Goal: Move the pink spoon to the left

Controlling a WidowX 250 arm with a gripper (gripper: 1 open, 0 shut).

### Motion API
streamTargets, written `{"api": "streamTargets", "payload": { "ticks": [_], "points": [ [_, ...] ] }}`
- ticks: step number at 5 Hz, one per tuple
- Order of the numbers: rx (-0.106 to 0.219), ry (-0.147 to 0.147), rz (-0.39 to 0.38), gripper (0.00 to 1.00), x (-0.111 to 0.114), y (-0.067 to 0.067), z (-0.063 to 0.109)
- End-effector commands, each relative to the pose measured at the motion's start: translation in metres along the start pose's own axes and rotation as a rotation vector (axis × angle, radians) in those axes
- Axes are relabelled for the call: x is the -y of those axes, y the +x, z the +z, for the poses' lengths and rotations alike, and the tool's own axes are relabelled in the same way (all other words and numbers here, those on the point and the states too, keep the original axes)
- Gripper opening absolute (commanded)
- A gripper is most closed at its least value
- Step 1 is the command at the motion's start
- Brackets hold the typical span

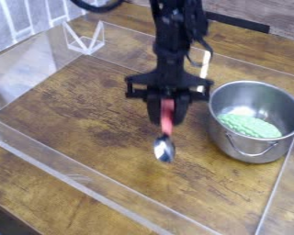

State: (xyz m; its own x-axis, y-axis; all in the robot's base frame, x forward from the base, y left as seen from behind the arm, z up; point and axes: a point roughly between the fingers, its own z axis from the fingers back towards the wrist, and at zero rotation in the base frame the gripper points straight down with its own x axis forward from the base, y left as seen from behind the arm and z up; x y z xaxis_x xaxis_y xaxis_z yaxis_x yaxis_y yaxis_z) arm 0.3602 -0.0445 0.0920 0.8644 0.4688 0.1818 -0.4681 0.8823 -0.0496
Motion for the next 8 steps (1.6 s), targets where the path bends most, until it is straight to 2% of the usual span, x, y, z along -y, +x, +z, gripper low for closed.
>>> {"api": "streamTargets", "payload": {
  "ticks": [1,2,3,4,5,6,7,8],
  "points": [
    [0.115,-0.065,0.078,0.0,-0.015,0.034,0.056],
    [0.144,-0.057,0.121,0.0,-0.035,0.046,0.073],
    [0.159,-0.043,0.192,0.0,-0.046,0.042,0.077],
    [0.16,-0.031,0.285,0.0,-0.061,0.028,0.073],
    [0.163,-0.041,0.368,0.0,-0.082,0.033,0.067],
    [0.157,-0.041,0.44,0.0,-0.092,0.038,0.06],
    [0.15,-0.039,0.473,0.0,-0.093,0.035,0.06],
    [0.155,-0.032,0.514,0.0,-0.096,0.044,0.059]
  ]
}}
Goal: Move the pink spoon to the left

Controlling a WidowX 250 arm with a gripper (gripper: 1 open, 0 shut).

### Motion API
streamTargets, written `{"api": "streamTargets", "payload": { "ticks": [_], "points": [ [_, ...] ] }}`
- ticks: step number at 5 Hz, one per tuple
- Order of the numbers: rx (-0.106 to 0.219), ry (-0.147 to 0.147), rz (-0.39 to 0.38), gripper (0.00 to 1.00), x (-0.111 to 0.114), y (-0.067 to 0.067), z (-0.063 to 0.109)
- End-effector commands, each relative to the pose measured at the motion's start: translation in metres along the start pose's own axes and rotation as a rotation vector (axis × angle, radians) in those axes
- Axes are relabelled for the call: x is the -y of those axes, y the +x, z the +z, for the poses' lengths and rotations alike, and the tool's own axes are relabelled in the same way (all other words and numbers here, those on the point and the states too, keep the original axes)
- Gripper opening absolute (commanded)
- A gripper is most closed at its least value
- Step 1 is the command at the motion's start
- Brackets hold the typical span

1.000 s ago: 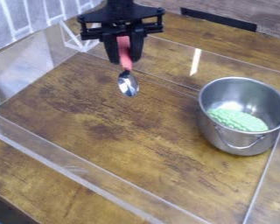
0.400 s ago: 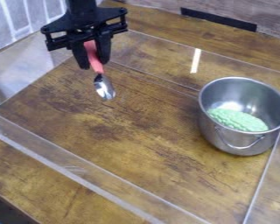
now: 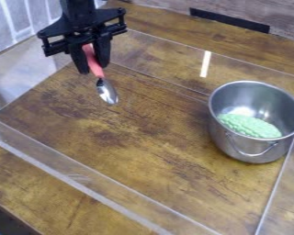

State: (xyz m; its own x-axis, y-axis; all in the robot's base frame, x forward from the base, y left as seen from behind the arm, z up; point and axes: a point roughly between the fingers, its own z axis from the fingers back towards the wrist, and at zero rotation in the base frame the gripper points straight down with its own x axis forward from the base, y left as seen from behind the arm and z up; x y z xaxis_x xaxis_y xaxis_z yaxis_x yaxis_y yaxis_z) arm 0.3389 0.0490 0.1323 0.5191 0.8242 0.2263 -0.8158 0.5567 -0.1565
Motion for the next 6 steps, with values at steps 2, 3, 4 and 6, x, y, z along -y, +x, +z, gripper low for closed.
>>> {"api": "streamTargets", "payload": {
  "ticks": [2,3,4,6],
  "points": [
    [0.06,-0.019,0.1,1.0,0.0,0.031,0.01],
    [0.052,-0.022,0.124,1.0,-0.004,0.038,0.006],
    [0.059,0.002,0.199,1.0,-0.01,0.028,-0.003],
    [0.053,0.04,0.281,1.0,-0.015,0.026,-0.023]
  ]
}}
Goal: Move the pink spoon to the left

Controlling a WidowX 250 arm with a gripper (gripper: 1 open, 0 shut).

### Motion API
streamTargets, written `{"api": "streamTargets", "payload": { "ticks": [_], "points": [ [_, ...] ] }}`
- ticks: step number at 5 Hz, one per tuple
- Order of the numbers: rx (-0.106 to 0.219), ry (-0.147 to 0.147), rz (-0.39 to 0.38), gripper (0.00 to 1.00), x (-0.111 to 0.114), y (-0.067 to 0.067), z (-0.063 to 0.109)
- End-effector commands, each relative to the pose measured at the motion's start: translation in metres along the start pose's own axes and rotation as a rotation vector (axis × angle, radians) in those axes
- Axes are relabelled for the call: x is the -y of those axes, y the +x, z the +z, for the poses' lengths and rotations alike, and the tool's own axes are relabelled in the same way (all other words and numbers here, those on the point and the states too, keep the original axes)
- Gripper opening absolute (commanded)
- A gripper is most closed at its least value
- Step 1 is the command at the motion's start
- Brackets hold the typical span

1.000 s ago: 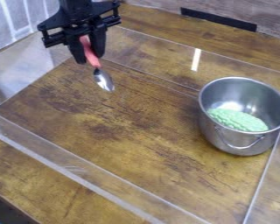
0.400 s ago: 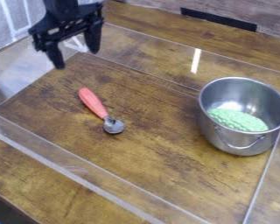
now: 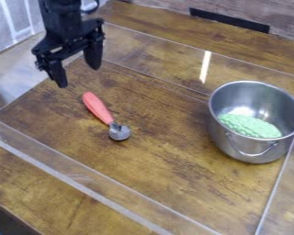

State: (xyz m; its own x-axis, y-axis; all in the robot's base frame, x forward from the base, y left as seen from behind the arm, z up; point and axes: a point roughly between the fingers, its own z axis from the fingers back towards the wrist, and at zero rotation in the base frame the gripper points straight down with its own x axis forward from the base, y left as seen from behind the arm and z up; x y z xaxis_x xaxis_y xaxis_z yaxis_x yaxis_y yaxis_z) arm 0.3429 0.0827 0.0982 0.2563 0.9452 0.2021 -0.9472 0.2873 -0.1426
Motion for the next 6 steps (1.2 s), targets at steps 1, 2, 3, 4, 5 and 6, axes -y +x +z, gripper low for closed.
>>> {"api": "streamTargets", "payload": {
  "ticks": [1,2,3,4,5,6],
  "points": [
    [0.024,-0.03,0.008,1.0,0.0,-0.003,0.009],
    [0.017,-0.018,0.014,1.0,-0.005,-0.01,0.001],
    [0.006,-0.008,0.01,1.0,-0.001,-0.018,-0.015],
    [-0.006,-0.002,0.008,1.0,0.002,-0.027,-0.033],
    [-0.022,-0.001,-0.006,1.0,-0.002,-0.027,-0.045],
    [-0.03,0.0,-0.024,0.0,-0.007,-0.025,-0.052]
  ]
}}
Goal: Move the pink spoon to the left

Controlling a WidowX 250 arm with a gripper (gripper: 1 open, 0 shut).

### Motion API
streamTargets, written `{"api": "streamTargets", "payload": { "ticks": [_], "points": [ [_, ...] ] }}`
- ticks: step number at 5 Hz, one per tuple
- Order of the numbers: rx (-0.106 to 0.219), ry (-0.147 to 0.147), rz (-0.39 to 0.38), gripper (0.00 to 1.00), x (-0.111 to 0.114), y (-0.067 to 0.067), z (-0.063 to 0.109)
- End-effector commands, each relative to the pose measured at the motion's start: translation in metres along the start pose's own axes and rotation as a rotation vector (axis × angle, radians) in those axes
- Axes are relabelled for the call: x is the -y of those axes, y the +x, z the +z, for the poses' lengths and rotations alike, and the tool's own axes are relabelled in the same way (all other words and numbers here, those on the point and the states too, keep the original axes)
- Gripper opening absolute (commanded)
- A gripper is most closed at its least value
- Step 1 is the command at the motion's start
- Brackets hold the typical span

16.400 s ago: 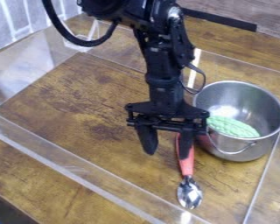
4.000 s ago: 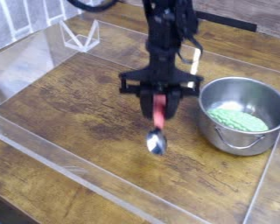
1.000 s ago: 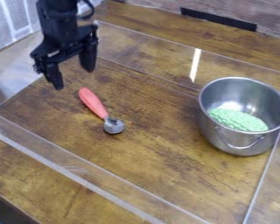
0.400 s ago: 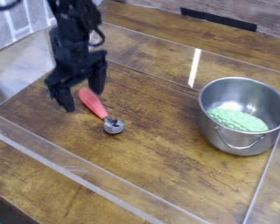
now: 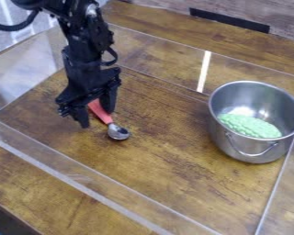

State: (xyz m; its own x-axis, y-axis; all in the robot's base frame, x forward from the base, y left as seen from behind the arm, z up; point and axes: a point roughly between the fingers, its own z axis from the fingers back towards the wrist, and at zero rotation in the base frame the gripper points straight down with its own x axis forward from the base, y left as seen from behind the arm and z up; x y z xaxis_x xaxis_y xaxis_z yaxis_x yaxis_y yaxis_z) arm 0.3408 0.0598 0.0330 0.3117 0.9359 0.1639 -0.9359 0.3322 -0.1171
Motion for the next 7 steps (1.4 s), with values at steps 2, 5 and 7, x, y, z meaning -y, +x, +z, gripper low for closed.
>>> {"api": "streamTargets", "payload": {
  "ticks": [2,5,7],
  "points": [
    [0.004,-0.04,0.019,0.0,0.007,0.023,0.027],
    [-0.053,-0.078,-0.022,1.0,0.03,0.061,0.042],
    [-0.05,-0.071,0.032,1.0,0.031,0.054,0.032]
  ]
}}
